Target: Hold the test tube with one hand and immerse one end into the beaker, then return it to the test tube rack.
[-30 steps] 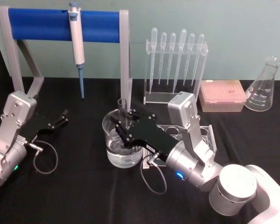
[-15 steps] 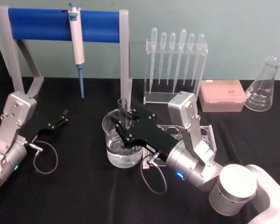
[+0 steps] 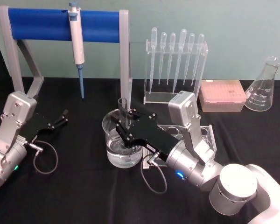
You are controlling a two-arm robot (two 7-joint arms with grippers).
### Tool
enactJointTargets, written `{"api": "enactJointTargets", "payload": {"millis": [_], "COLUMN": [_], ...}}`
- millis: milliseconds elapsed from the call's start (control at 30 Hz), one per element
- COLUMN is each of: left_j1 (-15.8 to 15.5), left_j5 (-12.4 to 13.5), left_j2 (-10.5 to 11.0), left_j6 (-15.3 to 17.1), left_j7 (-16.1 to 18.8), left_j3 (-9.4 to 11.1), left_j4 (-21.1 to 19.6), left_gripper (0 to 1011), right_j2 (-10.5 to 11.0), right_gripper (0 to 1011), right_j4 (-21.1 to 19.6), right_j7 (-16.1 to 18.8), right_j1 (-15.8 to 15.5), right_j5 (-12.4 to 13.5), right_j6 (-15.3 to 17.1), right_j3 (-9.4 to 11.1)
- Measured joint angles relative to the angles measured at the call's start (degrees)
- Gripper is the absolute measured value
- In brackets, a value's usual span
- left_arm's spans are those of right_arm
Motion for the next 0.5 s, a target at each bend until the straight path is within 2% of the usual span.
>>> {"api": "enactJointTargets", "payload": {"millis": [500], "left_j1": [0.0], "left_j5": [0.0], "left_j2": [0.0], "left_j6": [0.0], "left_j7": [0.0], "left_j3": [0.0], "left_j4": [0.0], "left_gripper": [1000], "right_j2": [0.0], "right_gripper": [229], "right_j4": [-0.01], "right_j7": [-0.08], "right_j1": [0.0], "right_j5": [0.0], "right_j6": [0.05], "right_j3": [0.0]}}
